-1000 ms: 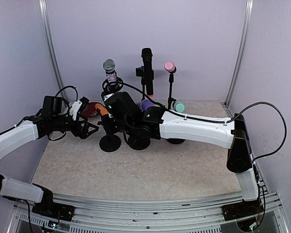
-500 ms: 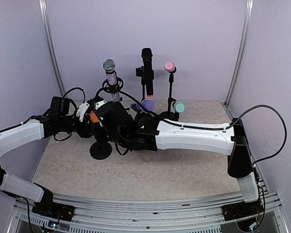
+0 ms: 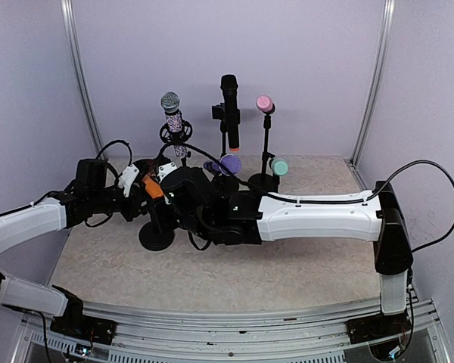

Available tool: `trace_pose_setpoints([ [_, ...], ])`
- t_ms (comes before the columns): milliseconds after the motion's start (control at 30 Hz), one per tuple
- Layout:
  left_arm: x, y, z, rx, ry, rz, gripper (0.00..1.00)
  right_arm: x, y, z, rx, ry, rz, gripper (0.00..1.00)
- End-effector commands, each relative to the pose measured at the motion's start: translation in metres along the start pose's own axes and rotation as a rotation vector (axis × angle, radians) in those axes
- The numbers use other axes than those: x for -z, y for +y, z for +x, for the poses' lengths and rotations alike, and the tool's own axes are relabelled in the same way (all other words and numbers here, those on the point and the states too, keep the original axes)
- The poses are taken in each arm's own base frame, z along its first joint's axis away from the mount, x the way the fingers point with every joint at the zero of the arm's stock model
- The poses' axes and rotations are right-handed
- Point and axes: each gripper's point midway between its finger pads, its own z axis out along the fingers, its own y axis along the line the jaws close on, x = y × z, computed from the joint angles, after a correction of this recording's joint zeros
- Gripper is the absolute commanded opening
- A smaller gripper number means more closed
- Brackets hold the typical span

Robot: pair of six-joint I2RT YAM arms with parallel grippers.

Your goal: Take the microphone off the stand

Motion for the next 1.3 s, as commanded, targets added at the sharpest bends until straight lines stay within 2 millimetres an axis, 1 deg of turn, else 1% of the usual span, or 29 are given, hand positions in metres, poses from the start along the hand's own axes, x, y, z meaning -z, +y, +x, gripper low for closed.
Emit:
trace_pose_setpoints([
  [0, 0.005, 0.036, -0.004, 0.047, -0.025, -0.16, 0.06, 0.059, -0.001, -0.049, -0.052, -0.086, -0.006, 0.01],
  [167, 0.0, 0.038, 0.0, 0.063, -0.017, -0.165, 0.03, 0.082, 0.002, -0.05, -0.031, -0.079, -0.021, 0.0],
  [333, 0.0, 0.025, -0.002, 0.057, -0.056, -0.102, 0.03, 0.097, -0.009, -0.042, -0.03, -0.057, -0.002, 0.0],
  [400, -0.002, 0.027, 0.001, 0.067, -0.047, -0.111, 0.01, 0.106, -0.013, -0.043, -0.039, -0.057, -0.004, 0.0],
  [500, -0.008, 0.032, 0.01, 0.078, -0.019, -0.133, 0.0, 0.119, -0.017, -0.046, -0.045, -0.062, -0.013, 0.0],
  [633, -0.011, 0.035, 0.014, 0.092, -0.008, -0.145, 0.0, 0.133, -0.014, -0.05, -0.039, -0.059, -0.027, 0.0],
  [733, -0.012, 0.036, 0.017, 0.082, 0.0, -0.151, 0.0, 0.144, -0.011, -0.057, -0.042, -0.069, -0.039, 0.0],
  [833, -0.014, 0.039, 0.025, 0.068, 0.019, -0.168, 0.0, 0.154, -0.01, -0.064, -0.036, -0.077, -0.039, 0.0],
  [967, -0.012, 0.043, 0.03, 0.078, 0.027, -0.176, 0.0, 0.165, -0.012, -0.067, -0.03, -0.072, -0.035, 0.0],
  [1100, -0.009, 0.045, 0.029, 0.071, 0.021, -0.177, 0.0, 0.172, -0.015, -0.064, -0.017, -0.053, -0.031, 0.0],
  [1267, -0.005, 0.038, 0.025, 0.068, -0.002, -0.145, 0.0, 0.183, -0.023, -0.065, -0.054, -0.046, -0.026, 0.0],
])
